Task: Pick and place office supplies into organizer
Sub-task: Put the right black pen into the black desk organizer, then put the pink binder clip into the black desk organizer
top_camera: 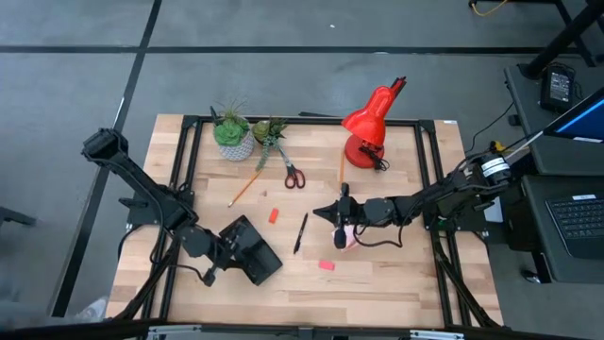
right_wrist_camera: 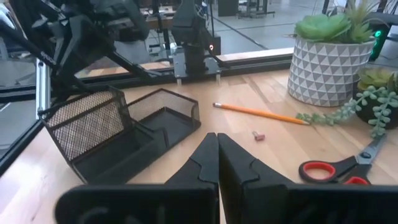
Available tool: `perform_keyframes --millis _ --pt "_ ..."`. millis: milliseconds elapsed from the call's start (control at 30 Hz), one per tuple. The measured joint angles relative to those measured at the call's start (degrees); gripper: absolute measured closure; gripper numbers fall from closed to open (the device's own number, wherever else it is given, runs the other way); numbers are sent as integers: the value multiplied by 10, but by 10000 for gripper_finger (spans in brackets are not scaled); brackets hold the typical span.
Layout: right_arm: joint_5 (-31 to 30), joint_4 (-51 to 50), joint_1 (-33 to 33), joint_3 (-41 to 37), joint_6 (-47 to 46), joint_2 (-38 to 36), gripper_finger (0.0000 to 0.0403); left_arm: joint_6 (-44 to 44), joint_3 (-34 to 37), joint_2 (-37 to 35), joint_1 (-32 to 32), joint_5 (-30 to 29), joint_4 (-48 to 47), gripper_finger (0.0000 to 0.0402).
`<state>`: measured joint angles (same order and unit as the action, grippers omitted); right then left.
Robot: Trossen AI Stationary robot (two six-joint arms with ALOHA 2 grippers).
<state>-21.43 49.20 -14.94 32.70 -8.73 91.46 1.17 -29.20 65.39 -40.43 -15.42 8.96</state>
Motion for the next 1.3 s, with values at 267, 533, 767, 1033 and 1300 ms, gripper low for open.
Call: perform_keyframes --millis 267,533,767,1033,1300 --pt "1 -1 -10 13 28 0 402 -12 102 0 9 -1 185 377" --pt "1 -1 -14 25 47 0 402 -35 121 0 39 57 194 377" --pt "1 -2 -14 25 51 0 402 -35 121 4 44 76 169 377" --pt "1 -2 -14 25 53 0 402 -34 121 11 44 75 170 348" --pt "1 -2 -14 25 49 0 402 -34 121 10 44 75 171 330"
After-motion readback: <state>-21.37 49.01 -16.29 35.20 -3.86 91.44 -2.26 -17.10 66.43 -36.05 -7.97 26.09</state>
